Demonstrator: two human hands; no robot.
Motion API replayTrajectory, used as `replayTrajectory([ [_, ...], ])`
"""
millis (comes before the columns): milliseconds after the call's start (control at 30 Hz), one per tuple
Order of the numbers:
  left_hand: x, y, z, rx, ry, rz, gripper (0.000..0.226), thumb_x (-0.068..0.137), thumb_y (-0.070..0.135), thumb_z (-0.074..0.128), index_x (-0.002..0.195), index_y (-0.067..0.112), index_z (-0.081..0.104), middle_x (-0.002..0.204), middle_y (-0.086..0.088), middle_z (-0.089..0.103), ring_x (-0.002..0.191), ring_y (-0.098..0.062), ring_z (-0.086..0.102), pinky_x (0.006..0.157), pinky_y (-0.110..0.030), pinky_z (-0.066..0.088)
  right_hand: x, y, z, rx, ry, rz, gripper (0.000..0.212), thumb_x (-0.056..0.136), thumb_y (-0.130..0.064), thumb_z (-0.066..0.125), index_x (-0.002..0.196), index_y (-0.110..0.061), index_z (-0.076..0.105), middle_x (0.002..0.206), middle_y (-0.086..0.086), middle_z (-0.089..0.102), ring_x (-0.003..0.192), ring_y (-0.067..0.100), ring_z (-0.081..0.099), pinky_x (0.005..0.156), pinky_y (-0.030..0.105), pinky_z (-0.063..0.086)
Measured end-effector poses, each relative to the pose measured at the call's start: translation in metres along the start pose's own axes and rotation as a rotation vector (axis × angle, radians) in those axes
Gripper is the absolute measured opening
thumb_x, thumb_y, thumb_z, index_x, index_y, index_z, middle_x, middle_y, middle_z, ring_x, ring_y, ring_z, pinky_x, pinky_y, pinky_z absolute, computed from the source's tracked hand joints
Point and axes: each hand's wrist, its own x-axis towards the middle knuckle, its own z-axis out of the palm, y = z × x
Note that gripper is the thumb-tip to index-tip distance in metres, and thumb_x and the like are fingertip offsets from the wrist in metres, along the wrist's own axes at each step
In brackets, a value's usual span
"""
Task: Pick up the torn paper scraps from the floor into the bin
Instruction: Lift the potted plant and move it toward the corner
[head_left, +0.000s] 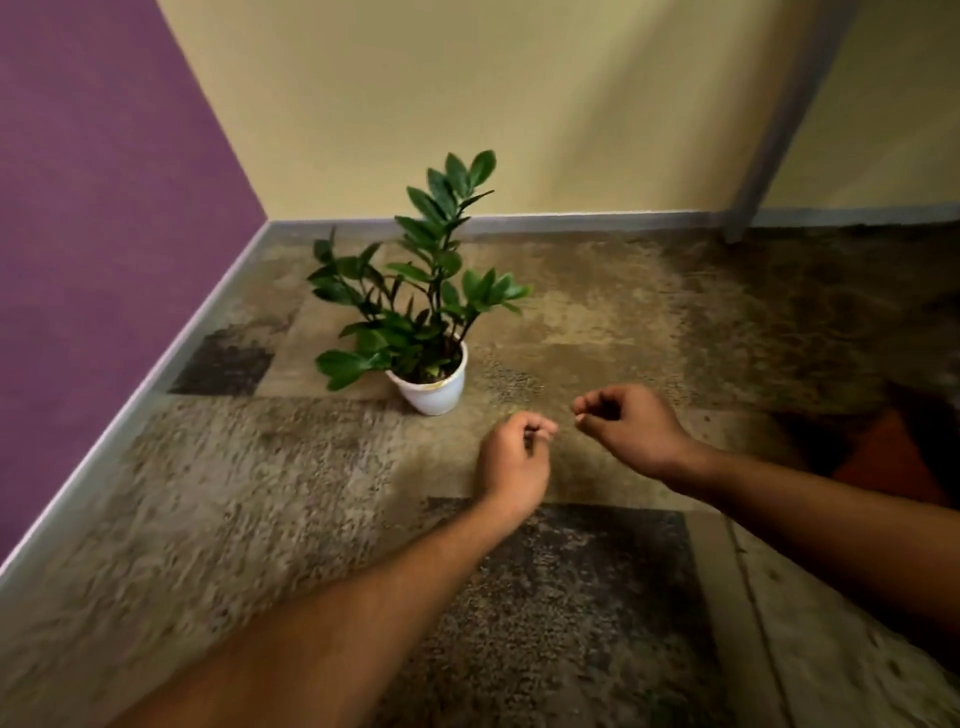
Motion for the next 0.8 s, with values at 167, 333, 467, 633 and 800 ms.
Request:
replayTrajectory([
  [167,0.013,-0.062,-0.067,0.429,0.085,0.037,0.027,0.095,0.015,0.052,0.118,0.017,0.065,0.121,-0.002,0.064,0.109,-0.019,0.058,0.097,-0.029,0.045,0.029,-0.013,0.074,-0.31,-0.141,-0.228,0.038,0.091,-0.019,0.068,0.129,-0.015,0.068,0.129,0.004,0.07,0.119,0.02,0.065,0.103,0.035,0.051],
  [333,0.028,-0.11,-0.111,0.765,0.004,0.236,0.053,0.096,0.016,0.052,0.148,0.008,0.04,0.156,-0.008,0.036,0.147,-0.022,0.028,0.12,-0.034,0.025,0.049,-0.004,0.126,-0.586,-0.152,-0.531,0.053,0.094,-0.013,0.059,0.146,-0.011,0.052,0.15,0.012,0.051,0.132,0.033,0.053,0.109,0.043,0.047],
  [467,0.054,-0.13,-0.12,0.869,0.025,0.396,0.06,0.094,0.011,0.054,0.15,0.006,0.034,0.161,-0.009,0.027,0.15,-0.022,0.021,0.121,-0.037,0.025,0.067,0.001,0.146,-0.653,-0.055,-0.691,0.046,0.099,-0.014,0.05,0.144,-0.006,0.051,0.146,0.018,0.051,0.129,0.037,0.054,0.102,0.048,0.052],
  [633,0.071,-0.14,-0.115,0.934,-0.002,0.447,0.069,0.094,0.011,0.054,0.155,0.01,0.021,0.164,-0.006,0.018,0.151,-0.021,0.015,0.122,-0.036,0.022,0.091,-0.006,0.15,-0.697,0.061,-0.769,0.047,0.101,-0.016,0.047,0.146,-0.003,0.048,0.147,0.018,0.049,0.136,0.033,0.047,0.104,0.038,0.048],
  [800,0.084,-0.145,-0.105,0.895,0.054,0.455,0.063,0.092,0.006,0.057,0.151,0.011,0.034,0.156,-0.006,0.036,0.146,-0.023,0.031,0.12,-0.039,0.028,0.112,0.0,0.165,-0.662,0.067,-0.77,0.044,0.101,-0.017,0.044,0.143,-0.009,0.053,0.144,0.012,0.053,0.134,0.03,0.049,0.102,0.042,0.051],
])
